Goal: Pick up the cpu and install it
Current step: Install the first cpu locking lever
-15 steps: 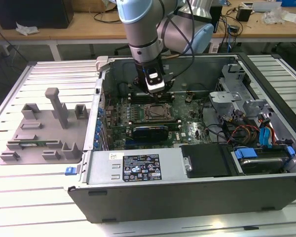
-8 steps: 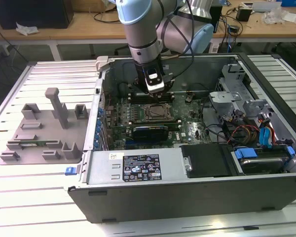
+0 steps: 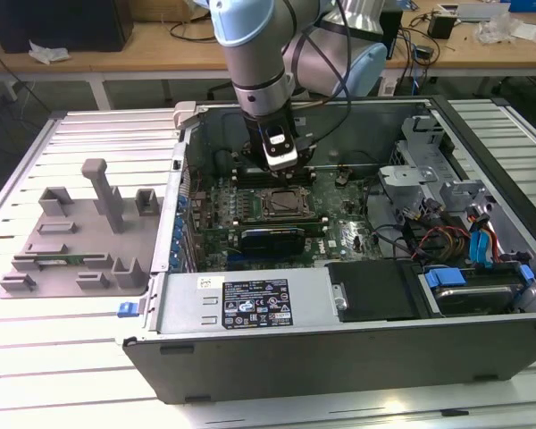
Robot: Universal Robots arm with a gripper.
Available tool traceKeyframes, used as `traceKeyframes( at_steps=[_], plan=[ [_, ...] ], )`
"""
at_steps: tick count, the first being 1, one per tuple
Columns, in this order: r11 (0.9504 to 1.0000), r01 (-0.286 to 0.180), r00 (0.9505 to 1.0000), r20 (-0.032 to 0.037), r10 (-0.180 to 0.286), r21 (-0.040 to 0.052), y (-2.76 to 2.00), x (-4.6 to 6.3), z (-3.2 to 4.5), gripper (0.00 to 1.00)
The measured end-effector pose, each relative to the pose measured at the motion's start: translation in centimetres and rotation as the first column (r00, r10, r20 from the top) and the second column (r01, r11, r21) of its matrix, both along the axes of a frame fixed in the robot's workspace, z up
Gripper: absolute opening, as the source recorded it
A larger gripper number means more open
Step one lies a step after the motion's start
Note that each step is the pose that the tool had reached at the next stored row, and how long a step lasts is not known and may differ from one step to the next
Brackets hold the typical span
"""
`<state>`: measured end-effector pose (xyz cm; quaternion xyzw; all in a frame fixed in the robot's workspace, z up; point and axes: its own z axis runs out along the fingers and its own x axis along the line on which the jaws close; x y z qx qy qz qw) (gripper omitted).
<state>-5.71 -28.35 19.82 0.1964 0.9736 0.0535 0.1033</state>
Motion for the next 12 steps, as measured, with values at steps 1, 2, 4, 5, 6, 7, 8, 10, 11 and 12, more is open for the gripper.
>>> traceKeyframes(
  at_steps=[1,2,4,5,6,7,8,10,11,12],
  plan=[
    [1.0000,0.000,1.0000,0.0007,0.000,-0.0004,-0.03,0.0,-0.06,0.11],
    [1.0000,0.000,1.0000,0.0013,0.000,0.0008,-0.02,0.0,-0.12,0.11],
    [1.0000,0.000,1.0000,0.0012,0.000,0.0000,-0.05,0.0,-0.18,0.11],
    [1.0000,0.000,1.0000,0.0013,0.000,0.0002,-0.05,0.0,-0.18,0.11],
    [1.0000,0.000,1.0000,0.0013,0.000,0.0048,-0.06,0.0,-0.19,0.11],
    [1.0000,0.000,1.0000,0.0014,0.000,0.0053,-0.05,0.0,-0.17,0.11],
    [1.0000,0.000,1.0000,0.0021,0.000,0.0066,-0.03,0.0,-0.06,0.11],
    [1.0000,0.000,1.0000,0.0015,0.000,0.0051,-0.05,0.0,0.53,0.11],
    [1.0000,0.000,1.0000,0.0016,0.000,0.0003,-0.05,0.0,0.77,0.11],
    [1.0000,0.000,1.0000,0.0018,0.000,-0.0092,-0.04,0.0,0.92,0.11]
  ],
)
